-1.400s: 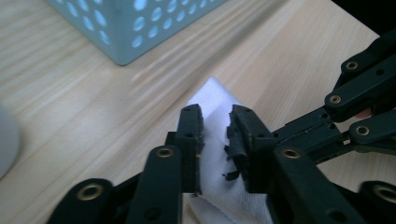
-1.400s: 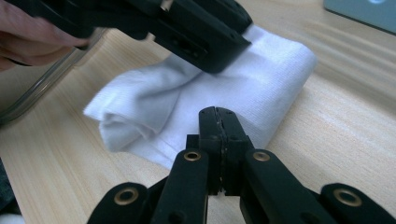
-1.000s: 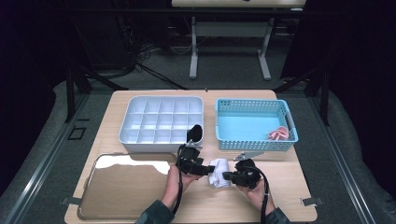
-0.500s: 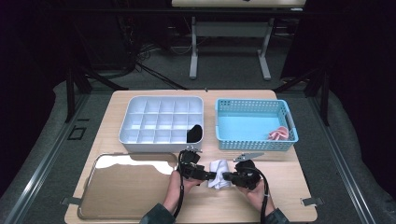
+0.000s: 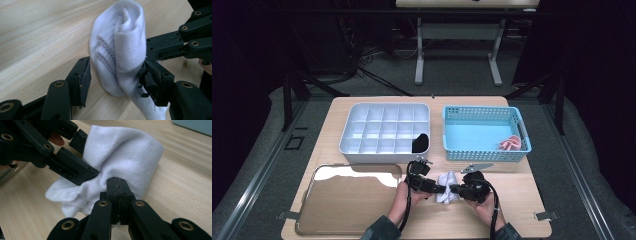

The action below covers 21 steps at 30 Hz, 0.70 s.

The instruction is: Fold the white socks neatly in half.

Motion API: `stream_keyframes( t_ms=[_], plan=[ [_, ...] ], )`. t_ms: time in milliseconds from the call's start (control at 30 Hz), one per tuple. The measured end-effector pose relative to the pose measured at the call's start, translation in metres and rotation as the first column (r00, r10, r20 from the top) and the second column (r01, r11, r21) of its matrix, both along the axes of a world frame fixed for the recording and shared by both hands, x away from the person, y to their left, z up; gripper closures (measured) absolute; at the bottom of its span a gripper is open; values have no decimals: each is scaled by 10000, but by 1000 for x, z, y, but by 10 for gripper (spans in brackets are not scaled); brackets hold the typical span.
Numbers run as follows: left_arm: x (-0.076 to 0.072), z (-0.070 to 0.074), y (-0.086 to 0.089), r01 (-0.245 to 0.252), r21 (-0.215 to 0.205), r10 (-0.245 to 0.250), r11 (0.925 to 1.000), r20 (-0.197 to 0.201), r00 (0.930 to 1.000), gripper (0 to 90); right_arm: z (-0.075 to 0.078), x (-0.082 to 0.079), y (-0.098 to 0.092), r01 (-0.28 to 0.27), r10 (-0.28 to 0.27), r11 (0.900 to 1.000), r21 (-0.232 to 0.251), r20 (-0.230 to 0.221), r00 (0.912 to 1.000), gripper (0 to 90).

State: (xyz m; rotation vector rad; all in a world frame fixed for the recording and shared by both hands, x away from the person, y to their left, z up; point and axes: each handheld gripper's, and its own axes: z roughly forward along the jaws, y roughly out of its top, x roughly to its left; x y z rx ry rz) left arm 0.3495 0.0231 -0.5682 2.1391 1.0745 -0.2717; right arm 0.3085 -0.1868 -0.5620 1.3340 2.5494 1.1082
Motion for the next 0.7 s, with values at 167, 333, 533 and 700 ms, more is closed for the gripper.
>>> stream_keyframes(
  t_ms=[167,333,533,700],
  plan=[
    [1,1,-5,270,140,-270,9995,-41,9996,449,0,0,0,34,-34,10000,-22,6,10000,900],
    [2,1,-9,507,230,-504,9985,-100,9987,472,-1,1,1,49,-49,10000,49,32,10000,900],
    [4,0,-10,609,48,-607,9981,-307,9977,514,-2,1,1,94,-94,9999,49,2,10000,900],
    [3,0,-10,701,-4,-700,9975,-187,9974,564,-2,1,2,80,-80,10000,29,-9,10000,900]
  ],
)
